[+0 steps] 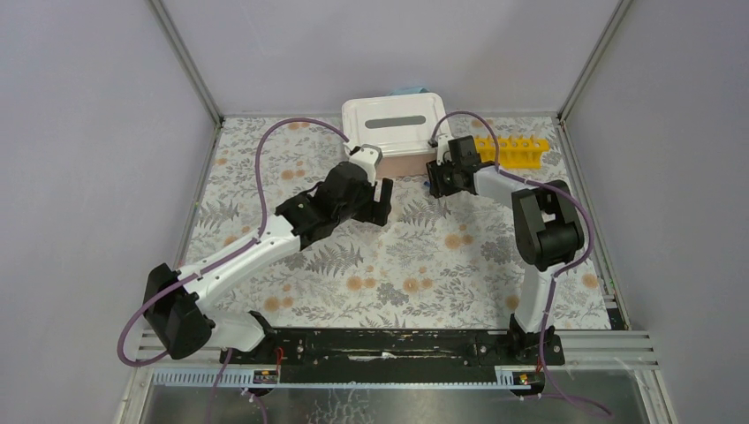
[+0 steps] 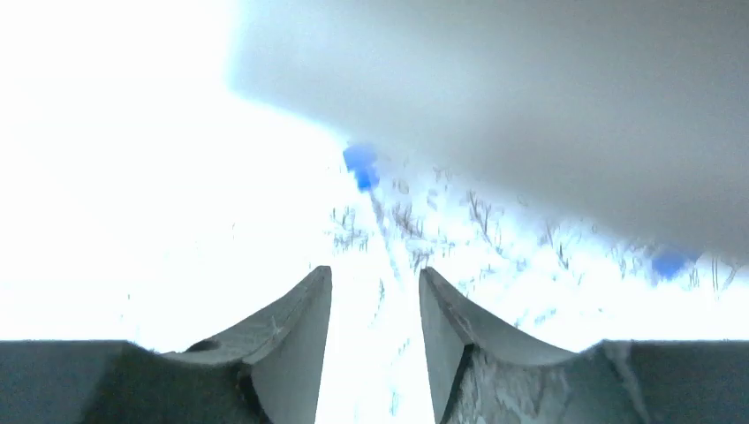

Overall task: Organize the chemistry lab equipment
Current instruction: Move the storage box to the center of the board.

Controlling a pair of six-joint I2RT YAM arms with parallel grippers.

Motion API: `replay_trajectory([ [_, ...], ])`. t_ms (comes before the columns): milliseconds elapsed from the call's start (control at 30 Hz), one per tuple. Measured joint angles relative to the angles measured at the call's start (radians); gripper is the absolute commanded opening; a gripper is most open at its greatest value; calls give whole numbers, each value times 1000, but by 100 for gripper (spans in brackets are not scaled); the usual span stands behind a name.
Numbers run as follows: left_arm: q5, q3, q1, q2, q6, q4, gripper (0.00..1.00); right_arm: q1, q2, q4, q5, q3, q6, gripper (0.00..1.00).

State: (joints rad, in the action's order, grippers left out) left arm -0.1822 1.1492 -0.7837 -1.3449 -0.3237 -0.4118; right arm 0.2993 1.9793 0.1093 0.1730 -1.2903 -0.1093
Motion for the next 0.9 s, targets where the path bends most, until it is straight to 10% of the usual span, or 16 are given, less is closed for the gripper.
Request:
replay_trajectory([
  [900, -48, 0, -38, 12, -19, 0, 88, -1, -192, -55, -15, 224, 32, 46],
])
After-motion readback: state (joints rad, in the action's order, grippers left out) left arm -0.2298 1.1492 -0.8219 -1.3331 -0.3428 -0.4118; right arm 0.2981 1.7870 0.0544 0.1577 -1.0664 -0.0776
